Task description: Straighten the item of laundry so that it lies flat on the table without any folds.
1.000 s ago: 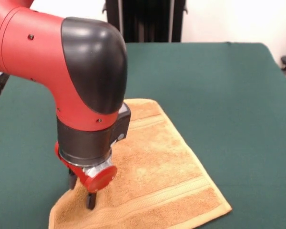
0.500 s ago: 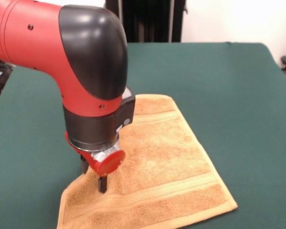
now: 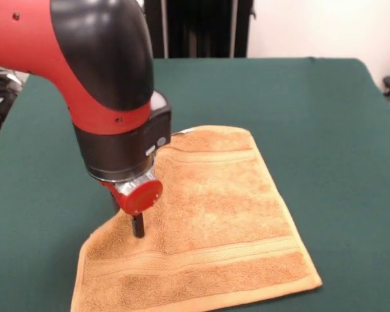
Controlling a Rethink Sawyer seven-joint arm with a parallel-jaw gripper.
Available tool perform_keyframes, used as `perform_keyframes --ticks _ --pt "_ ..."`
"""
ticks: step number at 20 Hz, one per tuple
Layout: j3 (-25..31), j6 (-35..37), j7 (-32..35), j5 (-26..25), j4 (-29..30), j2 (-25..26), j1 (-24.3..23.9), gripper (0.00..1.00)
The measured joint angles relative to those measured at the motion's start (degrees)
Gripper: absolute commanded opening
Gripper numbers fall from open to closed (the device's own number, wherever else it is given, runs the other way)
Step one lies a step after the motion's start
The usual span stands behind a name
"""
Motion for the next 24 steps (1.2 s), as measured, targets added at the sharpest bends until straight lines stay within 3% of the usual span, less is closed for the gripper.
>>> perform_keyframes --ticks 12,19,24 --pt "5.0 0.9 0.0 -1.0 8.5 -6.9 -3.6 1.00" --pt "8.1 8.1 0.0 -1.2 11.4 -11.5 -5.7 1.00" --pt "9.2 9.2 -0.1 -1.4 11.7 -12.6 -6.3 1.00"
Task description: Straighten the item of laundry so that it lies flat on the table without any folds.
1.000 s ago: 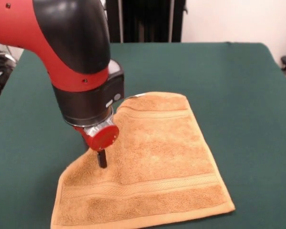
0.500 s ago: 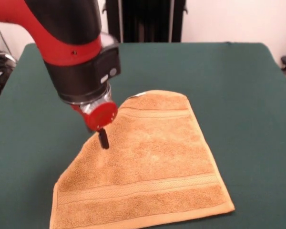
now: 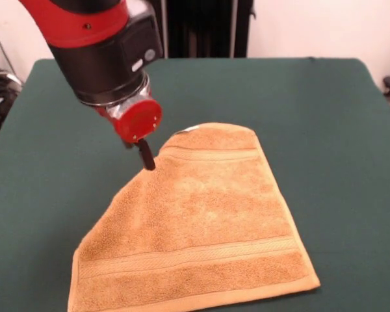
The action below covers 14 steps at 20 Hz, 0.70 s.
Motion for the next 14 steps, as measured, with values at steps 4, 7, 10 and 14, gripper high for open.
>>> perform_keyframes --ticks 4,7,10,14 --pt "0.4 -0.2 0.0 -0.5 0.0 -0.1 0.2 1.00" --pt "0.4 -2.2 0.0 -1.6 0.0 0.5 0.7 1.00" --pt "0.3 -5.0 0.0 -3.0 -0.1 1.1 1.5 1.00" --pt "-0.8 -8.0 0.0 -5.4 -1.9 3.7 3.9 1.00"
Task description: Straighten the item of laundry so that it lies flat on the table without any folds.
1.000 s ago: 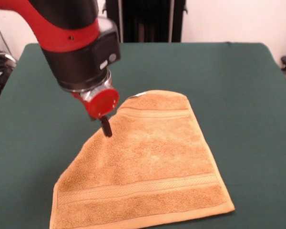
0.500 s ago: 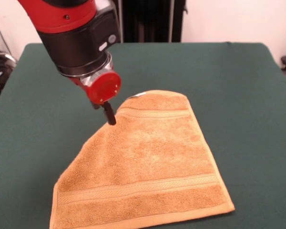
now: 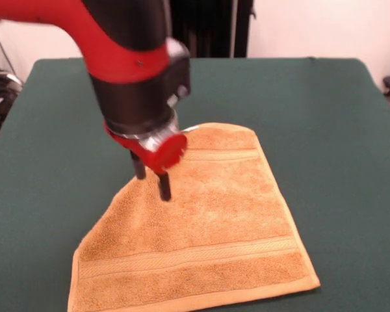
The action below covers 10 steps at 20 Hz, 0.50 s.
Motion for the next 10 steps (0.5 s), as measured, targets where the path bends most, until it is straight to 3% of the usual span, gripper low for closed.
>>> perform_keyframes --ticks 6,10 --pt "-3.0 -0.8 0.0 -3.3 -7.9 9.0 5.9 1.00" --pt "-5.7 2.8 0.0 -3.4 -14.2 11.5 8.3 1.00"
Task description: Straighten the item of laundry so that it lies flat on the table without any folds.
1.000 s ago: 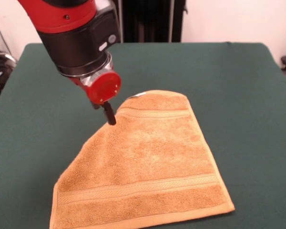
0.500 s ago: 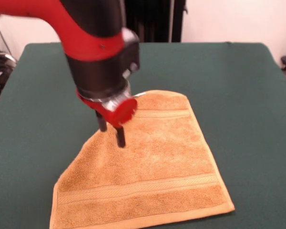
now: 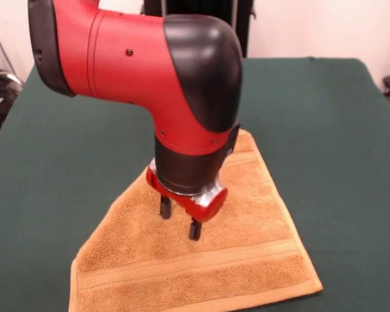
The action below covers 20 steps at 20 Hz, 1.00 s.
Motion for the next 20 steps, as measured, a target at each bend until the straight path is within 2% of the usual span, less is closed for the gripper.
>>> perform_keyframes --ticks 5,12,13,20 --pt "-2.7 7.2 0.0 0.0 -8.7 4.3 2.2 1.00" --pt "-6.5 9.1 0.6 0.2 -14.0 7.1 4.5 1.00" --pt "-8.8 10.8 2.0 0.1 -17.6 9.1 5.8 1.00" --pt "-14.4 17.1 10.0 0.1 -29.2 15.4 8.2 1.00"
